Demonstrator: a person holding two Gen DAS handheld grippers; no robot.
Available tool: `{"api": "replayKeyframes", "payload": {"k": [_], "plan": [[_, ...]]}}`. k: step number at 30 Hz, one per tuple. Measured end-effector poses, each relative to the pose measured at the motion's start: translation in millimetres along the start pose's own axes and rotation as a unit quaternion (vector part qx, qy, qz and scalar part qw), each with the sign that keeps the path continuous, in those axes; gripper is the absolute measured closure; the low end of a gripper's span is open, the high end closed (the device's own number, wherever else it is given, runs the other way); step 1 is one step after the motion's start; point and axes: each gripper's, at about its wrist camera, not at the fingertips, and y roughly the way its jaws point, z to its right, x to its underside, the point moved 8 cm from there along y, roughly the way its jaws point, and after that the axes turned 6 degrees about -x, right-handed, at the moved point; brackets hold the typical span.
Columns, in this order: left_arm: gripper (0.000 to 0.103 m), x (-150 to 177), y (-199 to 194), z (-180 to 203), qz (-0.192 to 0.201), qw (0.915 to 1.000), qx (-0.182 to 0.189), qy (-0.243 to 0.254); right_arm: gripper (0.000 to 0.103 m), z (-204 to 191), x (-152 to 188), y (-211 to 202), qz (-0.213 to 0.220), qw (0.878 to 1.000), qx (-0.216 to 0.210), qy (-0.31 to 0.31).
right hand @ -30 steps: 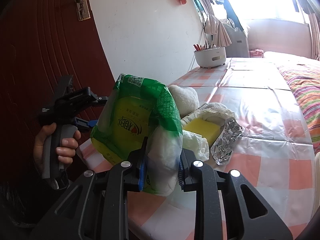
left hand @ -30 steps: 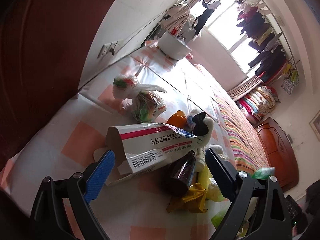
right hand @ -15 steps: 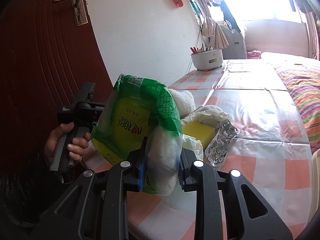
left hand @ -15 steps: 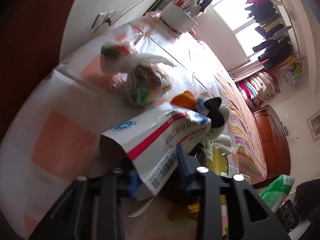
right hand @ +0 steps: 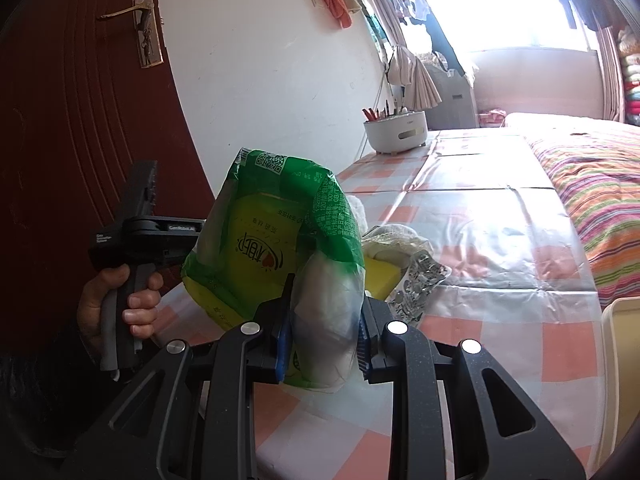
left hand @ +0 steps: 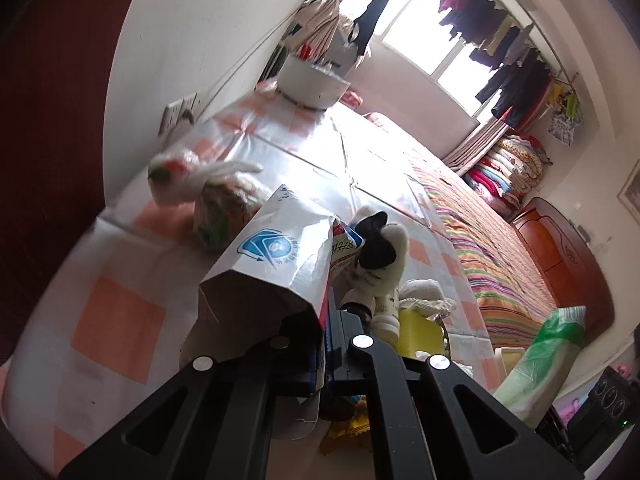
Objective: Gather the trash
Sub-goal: 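Grasp the white paper bag with the left gripper while the right gripper holds the green bag, then carry the green bag over the cream bin and open the right gripper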
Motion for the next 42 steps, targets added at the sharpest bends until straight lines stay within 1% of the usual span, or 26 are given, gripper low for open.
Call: {"api": "replayKeyframes", "payload": {"k": [6,9,17,22,35,42], "plan": [[0.100,-5.1,-17.2,21.3,0.038,0.9988,-0.001,0.030,0.079,13.1,-3.9,-11.4,0.010,1.000,0.023,0.006],[0.100,-4.3,-21.7,35.3,0.048,0.9977,0.005,0.047,0.079,23.2,-5.5,-19.2,0.017,0.999,0.037,0.012],[0.100,4.4,-24.8,89.2,0.059,0.9932,0.044,0.090,0.078,50.6,-3.5,-46.2,0.034,0.996,0.077,0.025],[0.100,14.9,-21.7,119.3,0.050,0.9905,0.072,0.106,0.078,65.6,-2.3,-64.8,0.045,0.993,0.102,0.030],[0.100,52.7,-14.3,197.3,0.023,0.9800,0.121,0.156,0.078,100.5,5.9,-115.4,0.074,0.982,0.164,0.053],[0.100,73.0,-8.7,237.9,0.008,0.9725,0.148,0.180,0.077,121.4,13.0,-145.7,0.089,0.972,0.210,0.065]]}}
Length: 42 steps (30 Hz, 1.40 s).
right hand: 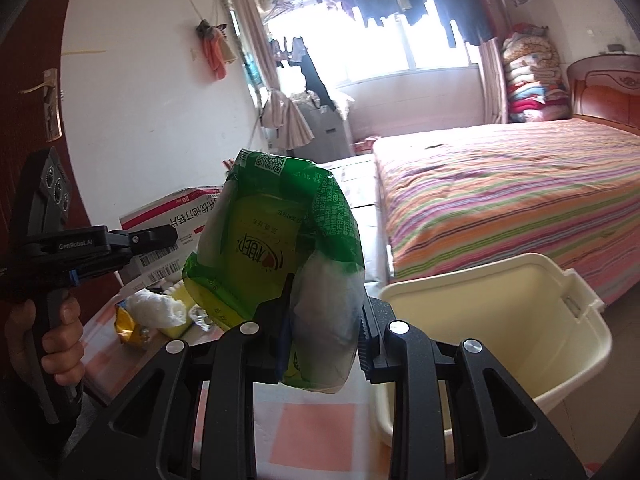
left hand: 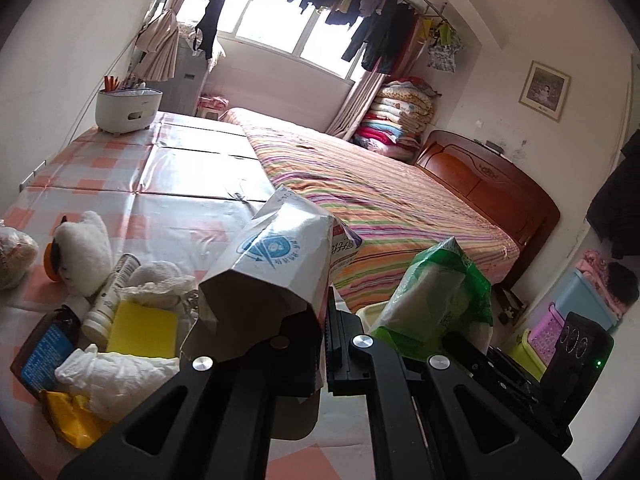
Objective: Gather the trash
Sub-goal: 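Carry the green bag over the cream bin and open the right gripper, then carry the white paper bag over the cream bin and open the left gripper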
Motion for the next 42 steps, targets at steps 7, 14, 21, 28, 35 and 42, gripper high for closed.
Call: {"api": "replayKeyframes", "payload": {"k": [7,14,21,28,35,42], "plan": [[0.100,8.4,16.5,35.1,-0.016,0.9995,0.023,0.017,0.077,43.9,-2.1,-24.9,0.024,0.997,0.062,0.033],[0.100,20.2,32.0,69.1,-0.032,0.9979,0.037,0.042,0.075,85.3,-1.9,-39.6,0.032,0.987,0.142,0.071],[0.100,31.6,41.6,94.2,-0.044,0.9960,0.049,0.061,0.041,98.8,-3.3,-33.6,0.029,0.981,0.166,0.092],[0.100,38.2,45.7,106.8,-0.053,0.9946,0.054,0.072,0.039,100.4,-14.7,-53.7,0.079,0.980,0.158,0.097],[0.100,39.2,51.3,122.6,-0.060,0.9933,0.066,0.072,0.037,107.8,-18.9,-73.1,0.115,0.975,0.158,0.103],[0.100,47.0,64.1,144.3,-0.078,0.9902,0.080,0.084,0.035,113.9,-17.7,-83.3,0.130,0.972,0.159,0.116]]}}
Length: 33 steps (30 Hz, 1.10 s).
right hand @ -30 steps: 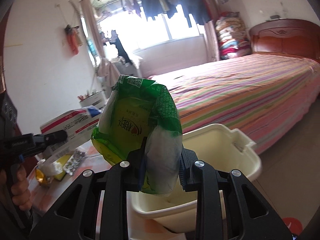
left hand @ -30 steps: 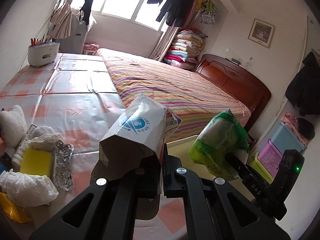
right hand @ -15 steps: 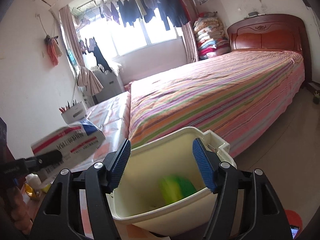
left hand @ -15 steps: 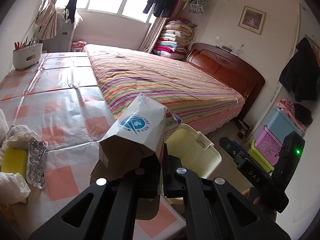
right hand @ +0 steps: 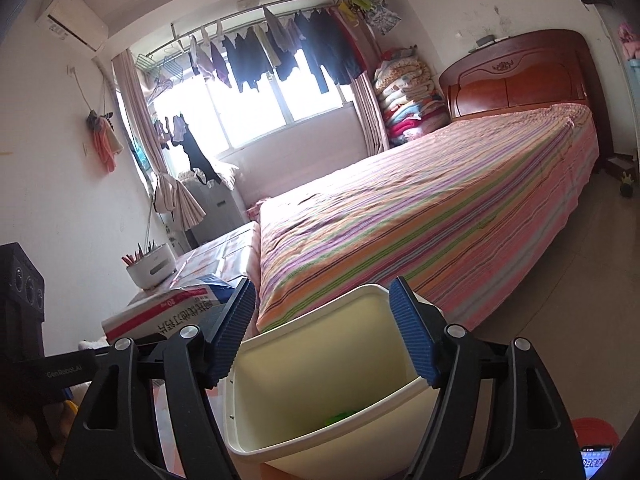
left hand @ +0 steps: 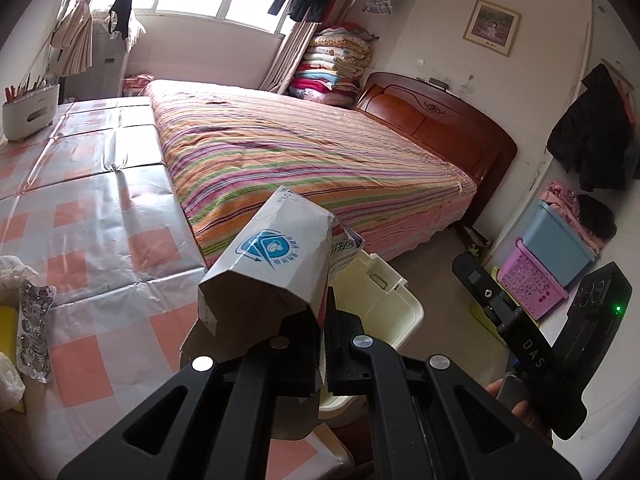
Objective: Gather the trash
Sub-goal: 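Carry the white paper bag over the cream bin and open the left gripper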
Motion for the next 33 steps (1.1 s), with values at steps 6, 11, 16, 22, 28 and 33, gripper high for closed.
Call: {"api": "replayKeyframes", "payload": {"k": [6,11,16,22,28,33], "plan": [[0.100,-0.3,13.4,14.2,-0.011,0.9999,0.007,0.011,0.034,1.2,-1.3,-2.8,0.007,1.000,-0.003,0.003],[0.100,3.9,23.3,22.6,-0.023,0.9995,0.009,0.019,0.034,3.9,-5.2,-7.5,0.018,1.000,-0.001,0.009],[0.099,4.1,26.3,29.6,-0.021,0.9993,0.003,0.030,0.034,7.9,-5.4,-10.8,0.023,1.000,0.001,0.012],[0.098,9.2,35.4,31.4,-0.043,0.9985,-0.003,0.032,0.033,8.3,-5.4,-11.1,0.024,1.000,0.000,0.011],[0.040,13.5,36.5,31.0,-0.053,0.9981,-0.003,0.032,0.032,8.1,-5.0,-11.6,0.022,1.000,-0.002,0.007],[0.021,-2.9,10.1,31.7,0.025,0.9984,-0.020,0.047,0.031,6.5,-6.0,-12.2,0.023,1.000,-0.005,0.002]]}}
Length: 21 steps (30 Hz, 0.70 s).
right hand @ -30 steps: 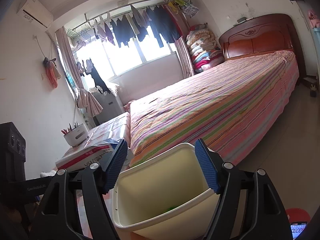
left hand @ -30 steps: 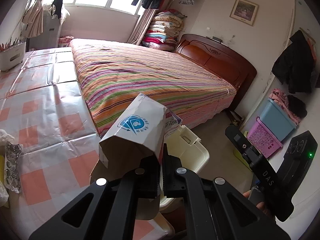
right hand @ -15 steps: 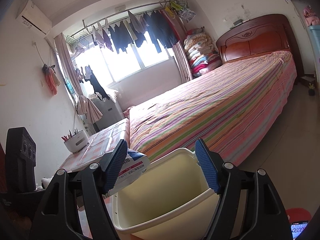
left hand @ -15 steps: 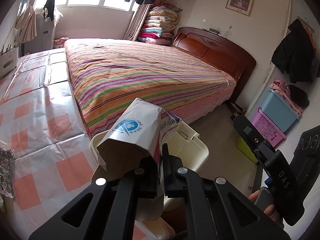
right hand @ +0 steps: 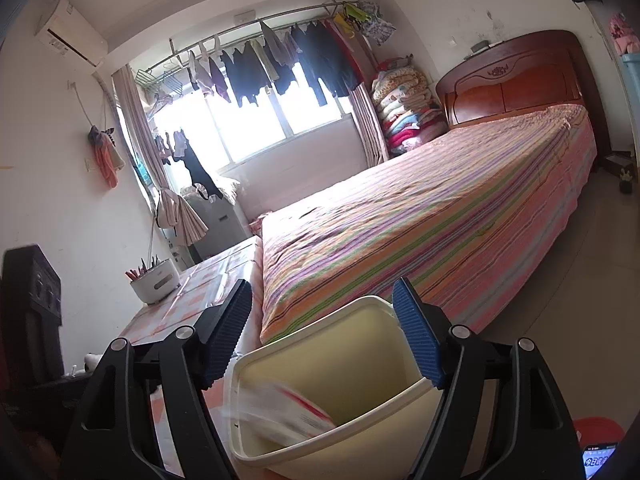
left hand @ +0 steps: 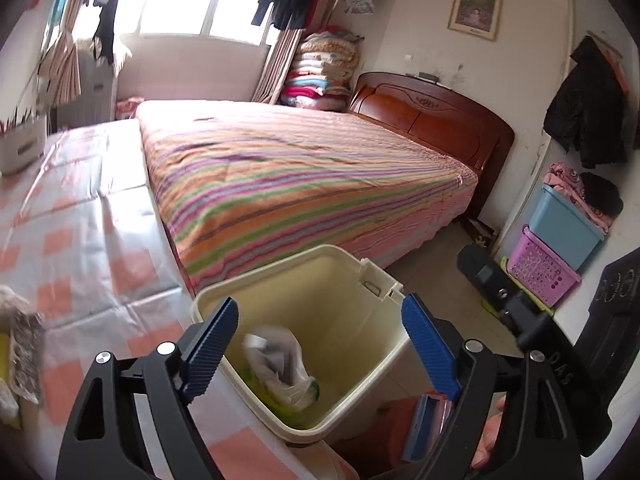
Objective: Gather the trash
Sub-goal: 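Carry the white paper bag over the cream bin and open the left gripper, then move both grippers back over the trash pile on the table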
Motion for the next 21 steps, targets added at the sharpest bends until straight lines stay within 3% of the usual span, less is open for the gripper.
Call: {"api": "replayKeyframes", "payload": {"k": [21], "plan": [[0.021,-3.0,-45.9,-93.7,0.042,0.9941,-0.066,-0.074,0.026,-41.1,11.9,22.3,-0.032,0.998,-0.043,-0.024]]}}
